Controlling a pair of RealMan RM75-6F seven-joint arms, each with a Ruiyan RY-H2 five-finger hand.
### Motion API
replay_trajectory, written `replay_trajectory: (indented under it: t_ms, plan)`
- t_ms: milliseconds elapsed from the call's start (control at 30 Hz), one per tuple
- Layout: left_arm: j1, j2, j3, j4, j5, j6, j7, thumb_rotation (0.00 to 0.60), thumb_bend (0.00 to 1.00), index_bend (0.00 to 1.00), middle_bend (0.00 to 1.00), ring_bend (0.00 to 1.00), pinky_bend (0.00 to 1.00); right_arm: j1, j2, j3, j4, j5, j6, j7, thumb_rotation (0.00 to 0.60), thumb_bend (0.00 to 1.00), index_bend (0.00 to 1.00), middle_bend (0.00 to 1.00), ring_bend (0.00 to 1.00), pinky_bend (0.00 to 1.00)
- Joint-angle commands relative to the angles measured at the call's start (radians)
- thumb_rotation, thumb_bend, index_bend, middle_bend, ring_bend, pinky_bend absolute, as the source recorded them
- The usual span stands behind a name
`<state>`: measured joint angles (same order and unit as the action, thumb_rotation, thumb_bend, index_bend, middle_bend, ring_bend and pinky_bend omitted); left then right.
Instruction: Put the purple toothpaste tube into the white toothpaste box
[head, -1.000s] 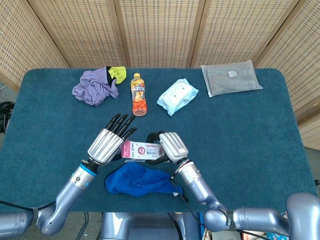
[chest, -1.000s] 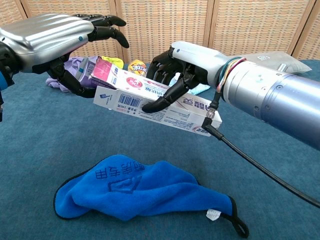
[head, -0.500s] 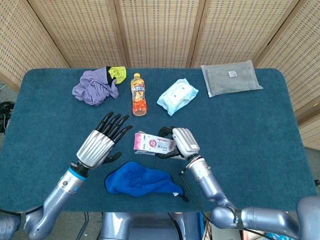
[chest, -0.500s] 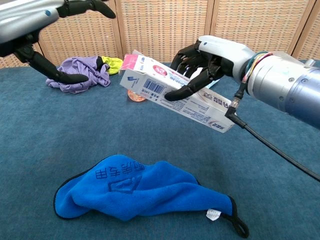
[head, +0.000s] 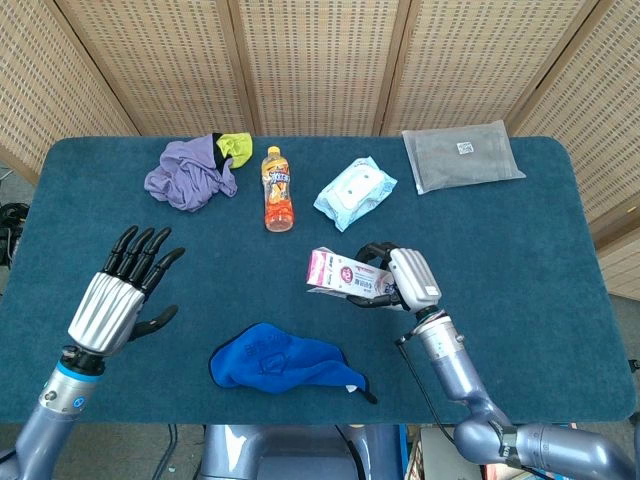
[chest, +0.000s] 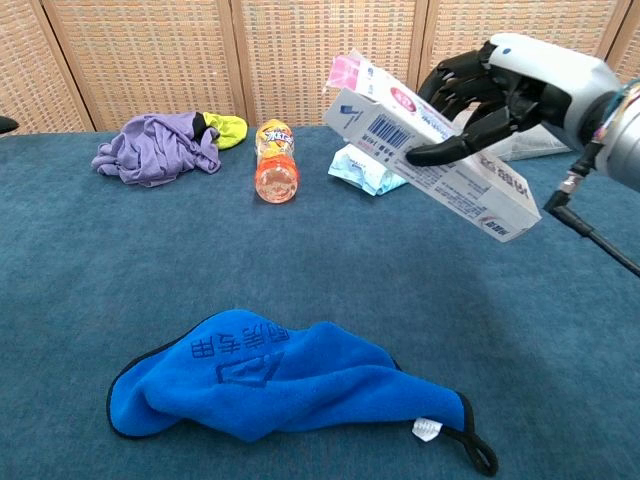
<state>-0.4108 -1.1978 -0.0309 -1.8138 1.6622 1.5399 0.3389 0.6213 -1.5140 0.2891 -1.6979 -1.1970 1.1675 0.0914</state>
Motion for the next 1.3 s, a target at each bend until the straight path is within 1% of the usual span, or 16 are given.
replay_trajectory:
  t_ms: [33,200,333,467,700,767,867,967,1000,1033,1067,1100,1133,1167,1233,1300]
  plan:
    - [0.033,-0.008,0.019,0.035,0.022,0.032,-0.035,0.600,0.23,0.13,0.00,0.00,0.00,-0.068,0.035,-0.060,0.050,-0.111,0.084,0.020,0.600,0.10,0.56,0.52,0.40,0.50]
    - [0.074,-0.013,0.030,0.085,0.038,0.072,-0.069,0.600,0.23,0.13,0.00,0.00,0.00,-0.132,0.040,-0.119,0.153,-0.141,0.142,-0.005,0.600,0.10,0.56,0.51,0.40,0.50]
    - [0.093,-0.017,0.032,0.113,0.047,0.084,-0.088,0.600,0.23,0.13,0.00,0.00,0.00,-0.165,0.023,-0.147,0.245,-0.148,0.157,0.001,0.600,0.10,0.56,0.51,0.40,0.50]
    - [0.105,-0.023,0.030,0.134,0.044,0.082,-0.103,0.600,0.23,0.13,0.00,0.00,0.00,-0.187,-0.009,-0.174,0.346,-0.153,0.158,-0.029,0.600,0.10,0.56,0.51,0.40,0.50]
    - [0.126,-0.040,0.026,0.165,0.040,0.087,-0.138,0.600,0.23,0.13,0.00,0.00,0.00,-0.208,-0.060,-0.200,0.462,-0.146,0.129,-0.053,0.600,0.10,0.56,0.50,0.40,0.50]
    - [0.130,-0.045,0.024,0.179,0.038,0.083,-0.144,0.600,0.23,0.13,0.00,0.00,0.00,-0.216,-0.077,-0.204,0.490,-0.134,0.112,-0.065,0.600,0.10,0.56,0.49,0.40,0.50]
    - [0.134,-0.049,0.020,0.193,0.036,0.080,-0.153,0.600,0.23,0.13,0.00,0.00,0.00,-0.224,-0.092,-0.206,0.506,-0.120,0.086,-0.055,0.600,0.10,0.56,0.43,0.39,0.48]
    - [0.139,-0.052,0.016,0.206,0.030,0.077,-0.161,0.600,0.23,0.13,0.00,0.00,0.00,-0.229,-0.102,-0.214,0.526,-0.118,0.065,-0.057,0.600,0.10,0.49,0.31,0.27,0.36]
    - [0.141,-0.054,0.015,0.211,0.026,0.075,-0.165,0.600,0.23,0.13,0.00,0.00,0.00,-0.229,-0.104,-0.221,0.530,-0.121,0.052,-0.054,0.600,0.10,0.45,0.25,0.20,0.31]
    - [0.142,-0.055,0.014,0.217,0.025,0.073,-0.169,0.600,0.23,0.13,0.00,0.00,0.00,-0.229,-0.105,-0.225,0.534,-0.127,0.044,-0.051,0.600,0.10,0.39,0.18,0.13,0.27]
    - [0.143,-0.057,0.013,0.220,0.024,0.073,-0.172,0.600,0.23,0.13,0.00,0.00,0.00,-0.229,-0.105,-0.228,0.537,-0.130,0.038,-0.052,0.600,0.10,0.34,0.12,0.08,0.24]
    - [0.144,-0.057,0.013,0.221,0.024,0.072,-0.175,0.600,0.23,0.13,0.00,0.00,0.00,-0.229,-0.105,-0.228,0.540,-0.131,0.036,-0.056,0.600,0.10,0.25,0.05,0.03,0.19]
    - [0.145,-0.058,0.012,0.223,0.024,0.071,-0.177,0.600,0.23,0.13,0.00,0.00,0.00,-0.229,-0.107,-0.227,0.544,-0.133,0.038,-0.061,0.600,0.10,0.18,0.02,0.01,0.16]
    - [0.146,-0.058,0.012,0.224,0.025,0.071,-0.180,0.600,0.23,0.13,0.00,0.00,0.00,-0.230,-0.109,-0.226,0.548,-0.138,0.044,-0.065,0.600,0.10,0.13,0.00,0.00,0.12]
    - [0.147,-0.059,0.010,0.228,0.026,0.071,-0.183,0.600,0.23,0.13,0.00,0.00,0.00,-0.230,-0.115,-0.226,0.557,-0.155,0.059,-0.064,0.600,0.10,0.05,0.00,0.00,0.03]
    - [0.149,-0.059,0.009,0.230,0.026,0.070,-0.186,0.600,0.23,0.13,0.00,0.00,0.00,-0.231,-0.116,-0.224,0.561,-0.170,0.075,-0.070,0.600,0.10,0.02,0.00,0.00,0.00]
